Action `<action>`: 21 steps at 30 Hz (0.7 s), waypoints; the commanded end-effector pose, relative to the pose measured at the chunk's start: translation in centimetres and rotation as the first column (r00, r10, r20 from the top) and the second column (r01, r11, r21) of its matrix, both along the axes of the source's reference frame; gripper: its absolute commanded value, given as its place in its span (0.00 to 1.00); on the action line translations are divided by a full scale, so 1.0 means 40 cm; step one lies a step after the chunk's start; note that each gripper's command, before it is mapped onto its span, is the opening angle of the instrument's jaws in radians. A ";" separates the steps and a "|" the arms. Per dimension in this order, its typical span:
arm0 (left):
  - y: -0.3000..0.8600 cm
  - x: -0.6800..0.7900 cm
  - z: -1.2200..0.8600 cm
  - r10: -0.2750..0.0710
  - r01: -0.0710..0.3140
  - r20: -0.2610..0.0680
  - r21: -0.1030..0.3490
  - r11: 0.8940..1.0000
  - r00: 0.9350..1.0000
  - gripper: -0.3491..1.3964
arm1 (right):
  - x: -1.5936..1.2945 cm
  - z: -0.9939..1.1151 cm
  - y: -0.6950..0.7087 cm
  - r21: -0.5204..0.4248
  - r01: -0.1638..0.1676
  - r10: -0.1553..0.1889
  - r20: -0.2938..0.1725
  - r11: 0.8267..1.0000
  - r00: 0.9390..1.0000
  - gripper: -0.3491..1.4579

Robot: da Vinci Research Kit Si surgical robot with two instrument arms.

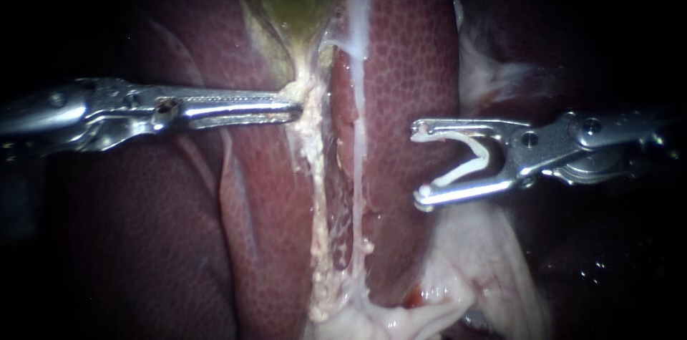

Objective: Grabbing gallbladder

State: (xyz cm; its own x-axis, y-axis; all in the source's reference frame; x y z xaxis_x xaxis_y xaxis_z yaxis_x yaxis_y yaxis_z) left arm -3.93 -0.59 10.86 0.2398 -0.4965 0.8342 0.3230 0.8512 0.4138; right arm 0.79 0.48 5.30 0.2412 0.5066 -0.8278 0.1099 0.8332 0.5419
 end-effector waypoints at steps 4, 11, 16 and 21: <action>-0.0003 0.0007 -0.0021 -0.001 0.001 0.000 0.002 1.000 1.000 0.00 | -0.0001 0.0000 0.0001 0.000 0.000 0.000 0.000 1.000 1.000 0.51; 0.0017 0.0037 -0.0107 -0.004 0.004 0.002 0.017 1.000 1.000 0.00 | -0.0001 0.0000 0.0001 0.000 0.000 0.000 0.000 1.000 1.000 0.51; 0.0042 0.0080 -0.0169 -0.032 0.032 0.019 0.019 0.999 0.999 0.00 | -0.0001 0.0000 0.0001 0.000 0.000 0.000 0.000 1.000 1.000 0.51; 0.0065 0.0124 -0.0221 -0.058 0.057 0.030 0.025 0.998 0.998 0.00 | 0.0000 0.0001 0.0001 0.000 0.000 0.000 0.000 1.000 1.000 0.51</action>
